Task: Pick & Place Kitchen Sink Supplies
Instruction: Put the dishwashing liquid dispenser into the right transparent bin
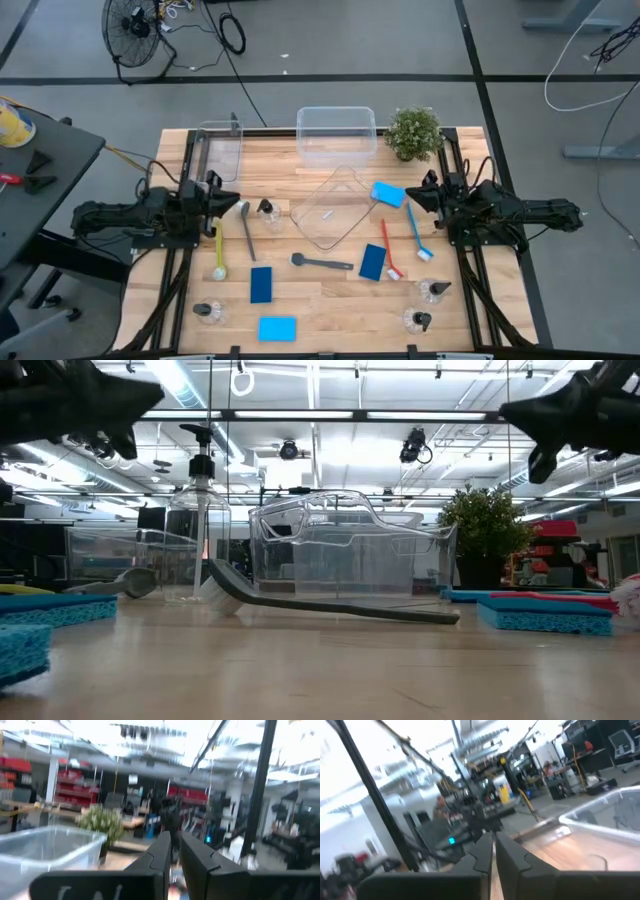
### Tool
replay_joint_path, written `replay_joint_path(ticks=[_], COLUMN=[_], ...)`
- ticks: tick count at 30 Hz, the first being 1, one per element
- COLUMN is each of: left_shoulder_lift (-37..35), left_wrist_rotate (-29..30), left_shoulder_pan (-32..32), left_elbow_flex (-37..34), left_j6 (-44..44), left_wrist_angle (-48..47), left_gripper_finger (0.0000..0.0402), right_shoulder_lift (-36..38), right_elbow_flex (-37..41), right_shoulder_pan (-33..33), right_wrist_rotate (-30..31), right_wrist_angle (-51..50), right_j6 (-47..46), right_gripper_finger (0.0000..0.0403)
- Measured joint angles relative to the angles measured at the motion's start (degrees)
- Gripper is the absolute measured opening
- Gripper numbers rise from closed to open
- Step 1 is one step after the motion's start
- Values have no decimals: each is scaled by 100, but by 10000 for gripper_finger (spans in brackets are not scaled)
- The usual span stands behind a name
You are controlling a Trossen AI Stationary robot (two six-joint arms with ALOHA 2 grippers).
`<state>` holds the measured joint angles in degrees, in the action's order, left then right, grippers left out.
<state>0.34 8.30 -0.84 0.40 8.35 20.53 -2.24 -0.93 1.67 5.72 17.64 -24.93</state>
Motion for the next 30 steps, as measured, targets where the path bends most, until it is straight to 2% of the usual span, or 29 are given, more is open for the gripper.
replay_joint_path(ticks=[8, 15, 19, 23, 26, 30], left_shoulder_lift=[0, 33, 92, 215, 372, 656], left_wrist_rotate=[1, 1, 7, 105, 108, 204], left_shoulder_pan=[1, 0, 2, 0, 0, 0], left_elbow_flex=[0, 143, 409, 751, 1054, 1515], left_j6=[7, 25, 25, 22, 10, 14], left_wrist_angle=[847, 866, 867, 842, 805, 765], left_gripper_finger=[46, 45, 44, 24, 6, 6], right_shoulder_lift=[2, 2, 0, 2, -10, -115], right_elbow_flex=[0, 0, -54, -281, -557, -1009], right_shoulder_pan=[0, 0, 0, 0, 0, 0], right_wrist_rotate=[112, 131, 131, 133, 192, 243], right_wrist_angle=[816, 1325, 1306, 1304, 1273, 1209], right_j6=[-618, -611, -611, -466, -296, 14], right_gripper_finger=[27, 27, 16, 4, 3, 2])
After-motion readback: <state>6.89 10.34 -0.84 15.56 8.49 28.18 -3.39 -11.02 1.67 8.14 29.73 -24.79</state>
